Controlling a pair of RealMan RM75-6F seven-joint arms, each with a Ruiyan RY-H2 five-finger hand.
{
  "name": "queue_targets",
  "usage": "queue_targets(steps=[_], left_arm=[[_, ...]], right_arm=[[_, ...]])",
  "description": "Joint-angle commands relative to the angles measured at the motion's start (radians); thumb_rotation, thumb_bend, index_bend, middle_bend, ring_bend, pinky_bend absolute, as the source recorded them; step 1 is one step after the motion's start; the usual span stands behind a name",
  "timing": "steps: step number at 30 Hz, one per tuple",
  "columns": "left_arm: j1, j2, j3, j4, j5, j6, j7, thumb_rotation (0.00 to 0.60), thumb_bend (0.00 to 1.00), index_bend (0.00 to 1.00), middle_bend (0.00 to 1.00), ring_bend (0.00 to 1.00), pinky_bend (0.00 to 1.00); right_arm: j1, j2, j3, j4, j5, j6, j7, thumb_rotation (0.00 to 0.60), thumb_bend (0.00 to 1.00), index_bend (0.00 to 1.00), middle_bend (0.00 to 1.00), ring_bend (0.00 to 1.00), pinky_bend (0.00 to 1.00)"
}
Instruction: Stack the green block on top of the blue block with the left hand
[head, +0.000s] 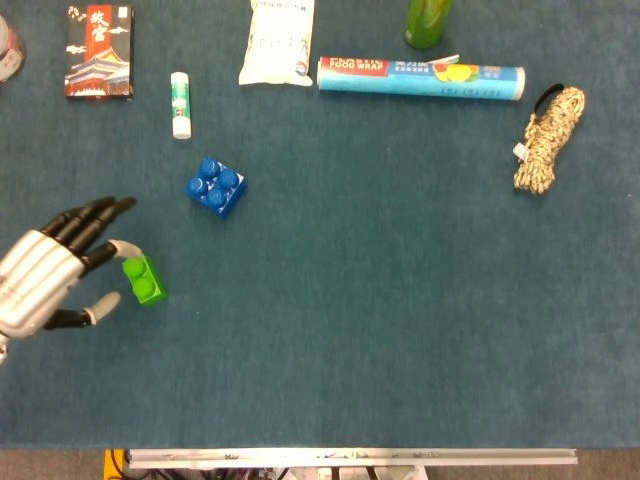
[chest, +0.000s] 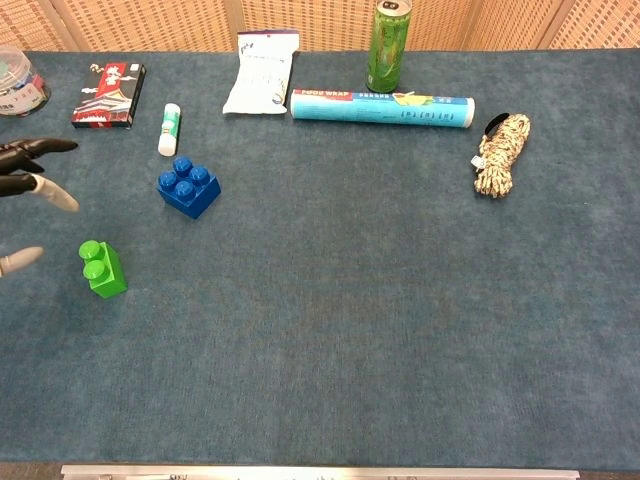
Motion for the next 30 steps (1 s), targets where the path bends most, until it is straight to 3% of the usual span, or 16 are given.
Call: queue_targets(steps=[1,21,30], left_arm=[[-0.030,-0.011,0.019,0.029,0.024,-0.016,-0.010,0.600,0.32,0.31,0.03,0.05,0.18],[-0.169,-0.024,0.092,0.218,0.086,-0.077,-0.003,0.600,0.32,0.23,0.00,0.02,0.15],[-0.197,-0.011,0.137,0.215,0.097,-0.101,0.020,0.600,0.31,0.23,0.00,0.02,0.15]], right_arm=[[0.001,-0.003,0.003,0.005,0.009,-0.006,-0.001,0.600,0.29,0.28,0.23,0.10,0.30],[0.039,-0.025,0.029,0.048,0.110,-0.108,-0.009,0.600,0.29,0.28,0.23,0.10,0.30],[0.038,-0.021,0.029,0.043,0.108,-0.104,-0.001,0.600,0.29,0.28,0.23,0.10,0.30]])
